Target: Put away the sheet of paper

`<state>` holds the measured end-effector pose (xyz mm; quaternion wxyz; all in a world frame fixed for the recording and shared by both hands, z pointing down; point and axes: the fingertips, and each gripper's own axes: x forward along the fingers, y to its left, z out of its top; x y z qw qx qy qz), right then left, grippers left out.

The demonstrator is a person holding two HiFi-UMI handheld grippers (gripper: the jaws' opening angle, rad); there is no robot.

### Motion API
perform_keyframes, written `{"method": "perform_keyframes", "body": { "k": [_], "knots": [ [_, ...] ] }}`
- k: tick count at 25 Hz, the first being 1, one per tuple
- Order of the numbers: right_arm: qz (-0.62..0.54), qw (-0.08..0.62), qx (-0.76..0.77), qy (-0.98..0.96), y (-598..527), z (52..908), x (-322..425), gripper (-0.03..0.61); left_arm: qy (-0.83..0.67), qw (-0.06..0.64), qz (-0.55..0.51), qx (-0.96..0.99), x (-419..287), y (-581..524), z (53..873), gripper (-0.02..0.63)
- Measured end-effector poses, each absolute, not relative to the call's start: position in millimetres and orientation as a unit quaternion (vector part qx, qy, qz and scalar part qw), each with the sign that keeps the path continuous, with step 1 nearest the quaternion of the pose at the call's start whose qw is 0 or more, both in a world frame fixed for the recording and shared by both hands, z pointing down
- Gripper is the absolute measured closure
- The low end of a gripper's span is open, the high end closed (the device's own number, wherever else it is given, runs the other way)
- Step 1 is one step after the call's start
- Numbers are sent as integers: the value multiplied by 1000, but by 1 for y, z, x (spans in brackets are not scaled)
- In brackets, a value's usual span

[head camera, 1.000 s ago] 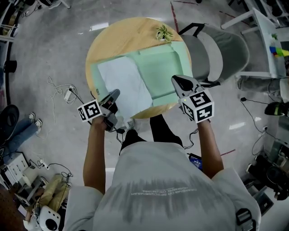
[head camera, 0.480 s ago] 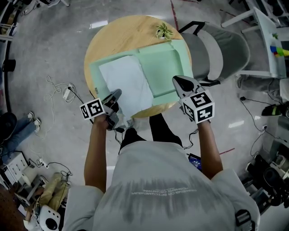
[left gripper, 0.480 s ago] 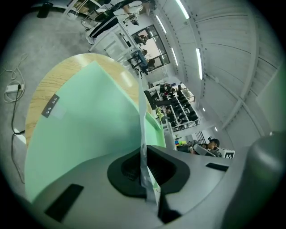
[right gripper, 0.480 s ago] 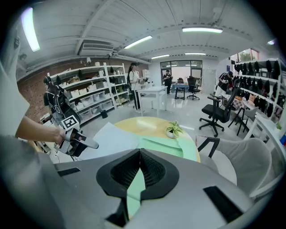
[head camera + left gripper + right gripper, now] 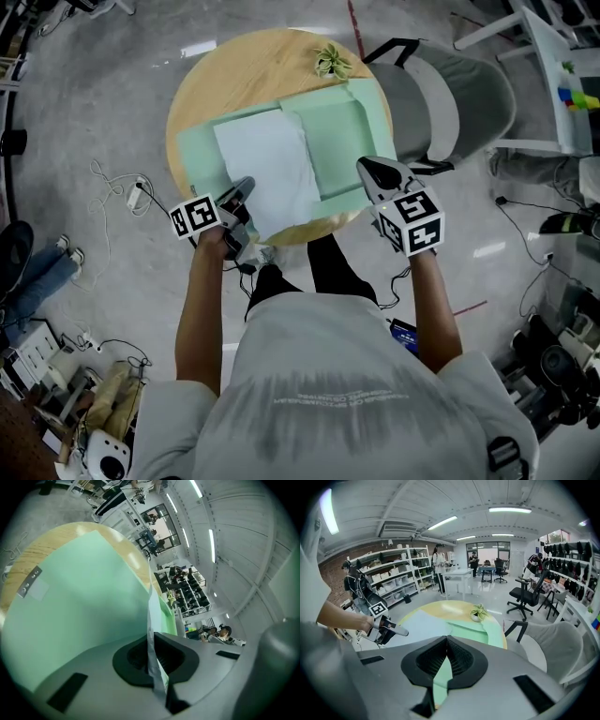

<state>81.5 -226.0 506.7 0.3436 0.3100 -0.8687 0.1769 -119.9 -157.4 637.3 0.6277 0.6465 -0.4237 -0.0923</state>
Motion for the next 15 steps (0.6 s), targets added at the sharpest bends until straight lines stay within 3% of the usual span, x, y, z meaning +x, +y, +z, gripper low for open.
{"method": "perform_keyframes", "body": {
  "k": [15],
  "knots": [
    [190,346,312,-864,-241,521,97,551,-432,639,-86,631,-100,-180,657,594]
  ]
}}
